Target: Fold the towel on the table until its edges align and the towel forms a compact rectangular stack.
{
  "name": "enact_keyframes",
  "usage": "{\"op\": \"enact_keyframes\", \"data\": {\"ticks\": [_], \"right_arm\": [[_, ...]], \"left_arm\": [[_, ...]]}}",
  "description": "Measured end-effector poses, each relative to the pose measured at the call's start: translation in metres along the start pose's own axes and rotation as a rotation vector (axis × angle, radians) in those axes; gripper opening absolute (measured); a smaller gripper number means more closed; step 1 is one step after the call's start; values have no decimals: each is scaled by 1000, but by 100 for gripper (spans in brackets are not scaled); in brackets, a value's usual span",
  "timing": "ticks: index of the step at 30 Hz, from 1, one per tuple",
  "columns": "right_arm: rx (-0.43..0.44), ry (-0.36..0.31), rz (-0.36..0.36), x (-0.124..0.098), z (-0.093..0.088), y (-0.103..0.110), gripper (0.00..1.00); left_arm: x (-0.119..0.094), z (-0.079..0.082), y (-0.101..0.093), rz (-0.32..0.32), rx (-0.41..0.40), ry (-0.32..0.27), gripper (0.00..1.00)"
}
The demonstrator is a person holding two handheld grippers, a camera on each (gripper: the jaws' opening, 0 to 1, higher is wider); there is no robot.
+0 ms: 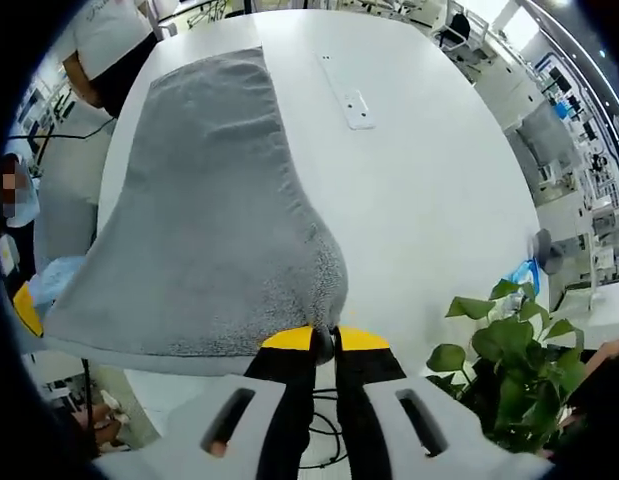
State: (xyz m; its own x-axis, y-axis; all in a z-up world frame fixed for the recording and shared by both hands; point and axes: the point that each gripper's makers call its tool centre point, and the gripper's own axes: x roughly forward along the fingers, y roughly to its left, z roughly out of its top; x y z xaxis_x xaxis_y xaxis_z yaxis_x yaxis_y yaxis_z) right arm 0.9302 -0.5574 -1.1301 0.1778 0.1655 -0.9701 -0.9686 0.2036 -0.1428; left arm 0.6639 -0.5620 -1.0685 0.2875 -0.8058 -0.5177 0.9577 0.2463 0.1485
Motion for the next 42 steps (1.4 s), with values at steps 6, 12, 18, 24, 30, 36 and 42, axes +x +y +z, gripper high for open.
{"op": "enact_keyframes", "data": {"ticks": [6, 12, 18, 24, 30, 36, 42], "right_arm": [[-18, 0, -13, 0, 17, -6, 4], [-41, 0, -24, -10, 42, 1, 4], [-62, 0, -35, -14, 64, -20, 4], [-72, 4, -45, -17, 97, -15, 4], [-76, 16, -53, -19, 129, -9, 4], [-79, 21, -63, -20, 166, -1, 4], [-94, 22, -76, -22, 212, 22, 4]], "left_arm": [[-17, 4, 9, 31, 0, -9, 1], [-39, 3, 17, 68, 2, -14, 1], [-67, 3, 26, 110, -1, -29, 1], [-92, -2, 31, 135, -4, -46, 1], [-123, -14, 38, 153, -9, -59, 1], [-162, -29, 51, 180, -18, -75, 1], [-196, -48, 60, 202, -26, -79, 1]]}}
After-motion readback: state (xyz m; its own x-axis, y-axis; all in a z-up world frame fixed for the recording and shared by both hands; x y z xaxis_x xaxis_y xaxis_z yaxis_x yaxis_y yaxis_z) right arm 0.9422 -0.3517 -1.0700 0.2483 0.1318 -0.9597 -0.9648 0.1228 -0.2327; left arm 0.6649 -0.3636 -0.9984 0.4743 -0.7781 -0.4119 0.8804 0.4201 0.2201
